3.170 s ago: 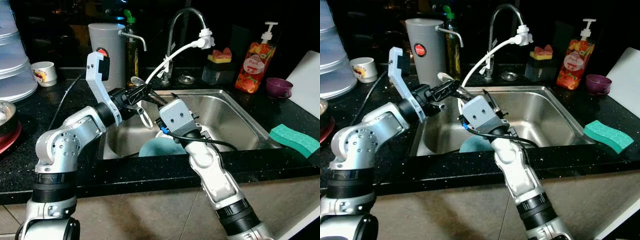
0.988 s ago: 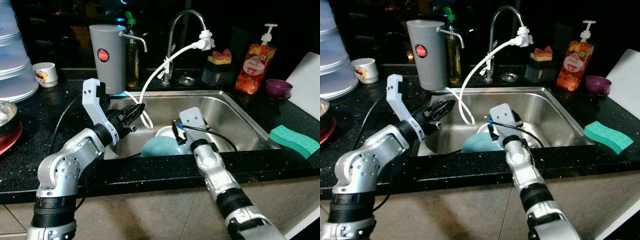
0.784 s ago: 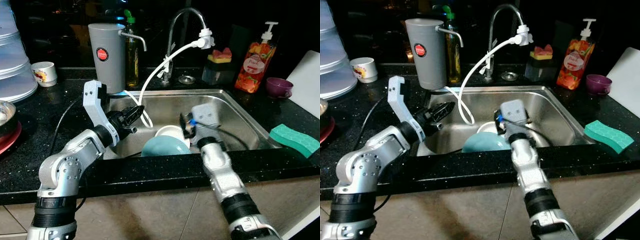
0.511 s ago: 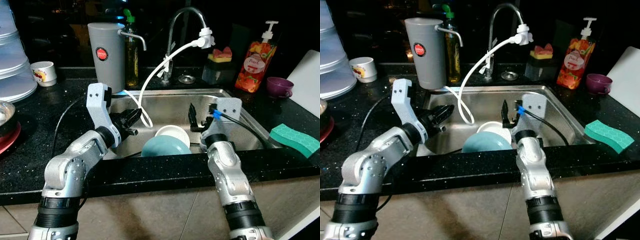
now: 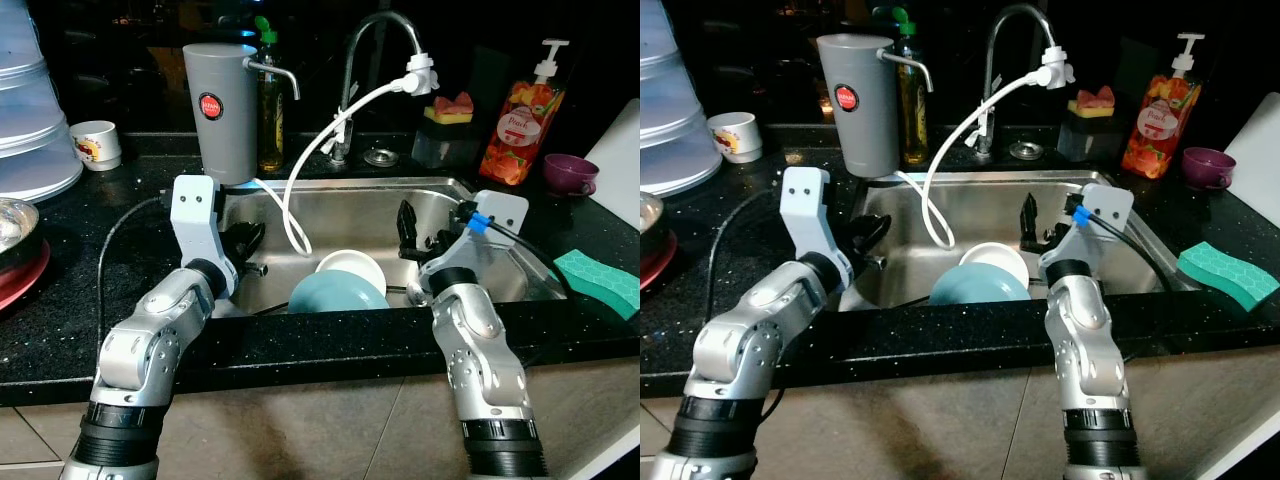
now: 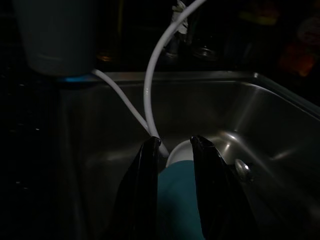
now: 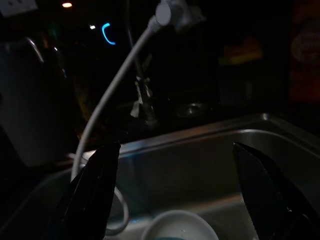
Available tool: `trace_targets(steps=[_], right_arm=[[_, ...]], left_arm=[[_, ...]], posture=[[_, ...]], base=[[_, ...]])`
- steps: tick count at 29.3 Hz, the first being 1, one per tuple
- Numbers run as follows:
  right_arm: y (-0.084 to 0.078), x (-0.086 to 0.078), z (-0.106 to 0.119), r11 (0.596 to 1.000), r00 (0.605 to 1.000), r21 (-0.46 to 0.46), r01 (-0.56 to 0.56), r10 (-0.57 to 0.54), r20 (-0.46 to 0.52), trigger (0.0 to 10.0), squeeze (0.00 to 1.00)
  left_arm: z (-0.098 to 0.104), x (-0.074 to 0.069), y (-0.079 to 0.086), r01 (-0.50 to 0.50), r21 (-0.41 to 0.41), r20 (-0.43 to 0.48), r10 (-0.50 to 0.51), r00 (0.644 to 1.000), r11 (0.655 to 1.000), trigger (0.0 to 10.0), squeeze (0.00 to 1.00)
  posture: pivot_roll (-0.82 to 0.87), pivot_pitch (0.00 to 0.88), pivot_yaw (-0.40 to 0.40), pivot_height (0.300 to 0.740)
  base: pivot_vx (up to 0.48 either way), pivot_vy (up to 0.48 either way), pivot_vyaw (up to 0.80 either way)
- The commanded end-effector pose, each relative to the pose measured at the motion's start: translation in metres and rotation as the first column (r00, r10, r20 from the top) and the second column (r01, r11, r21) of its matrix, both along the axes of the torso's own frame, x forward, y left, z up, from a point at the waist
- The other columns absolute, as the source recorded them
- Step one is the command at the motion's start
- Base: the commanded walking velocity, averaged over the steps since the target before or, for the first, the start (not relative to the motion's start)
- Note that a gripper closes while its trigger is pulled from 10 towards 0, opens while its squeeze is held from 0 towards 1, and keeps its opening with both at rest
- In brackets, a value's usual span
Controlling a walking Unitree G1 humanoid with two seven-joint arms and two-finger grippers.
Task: Kitchen organization
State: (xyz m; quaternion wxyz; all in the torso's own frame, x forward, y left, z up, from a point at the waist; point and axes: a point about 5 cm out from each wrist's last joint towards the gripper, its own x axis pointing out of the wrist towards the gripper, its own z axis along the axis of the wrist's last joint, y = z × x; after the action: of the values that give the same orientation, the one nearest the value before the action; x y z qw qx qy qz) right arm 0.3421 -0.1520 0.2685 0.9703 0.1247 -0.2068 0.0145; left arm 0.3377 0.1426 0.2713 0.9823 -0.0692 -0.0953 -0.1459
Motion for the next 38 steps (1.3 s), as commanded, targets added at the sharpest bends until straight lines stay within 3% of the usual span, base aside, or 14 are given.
trace_targets(steps=[1,14,38], right_arm=[[-0.001,-0.002,0.001,1.0,1.0,0.026,-0.006,0.006,-0.004,10.0,0.0],[-0.005,-0.007,0.009,1.0,1.0,0.018,-0.001,0.001,0.001,10.0,0.0],[-0.005,-0.009,0.014,1.0,1.0,-0.007,0.013,-0.013,0.006,10.0,0.0]], left_arm=[[-0.003,-0.002,0.002,-0.018,0.023,0.008,0.018,1.0,1.0,10.0,0.0],[-0.004,-0.006,-0.005,-0.047,0.086,0.077,0.04,0.996,0.995,10.0,0.0],[-0.004,-0.003,-0.008,-0.059,0.099,0.1,0.049,0.994,0.993,10.0,0.0]], posture=[[0.07,0.134,-0.023,0.74],[0.06,0.123,-0.029,0.74],[0.05,0.126,-0.025,0.74]], base=[[0.0,0.0,0.0],[0.0,0.0,0.0],[0.0,0.0,0.0]])
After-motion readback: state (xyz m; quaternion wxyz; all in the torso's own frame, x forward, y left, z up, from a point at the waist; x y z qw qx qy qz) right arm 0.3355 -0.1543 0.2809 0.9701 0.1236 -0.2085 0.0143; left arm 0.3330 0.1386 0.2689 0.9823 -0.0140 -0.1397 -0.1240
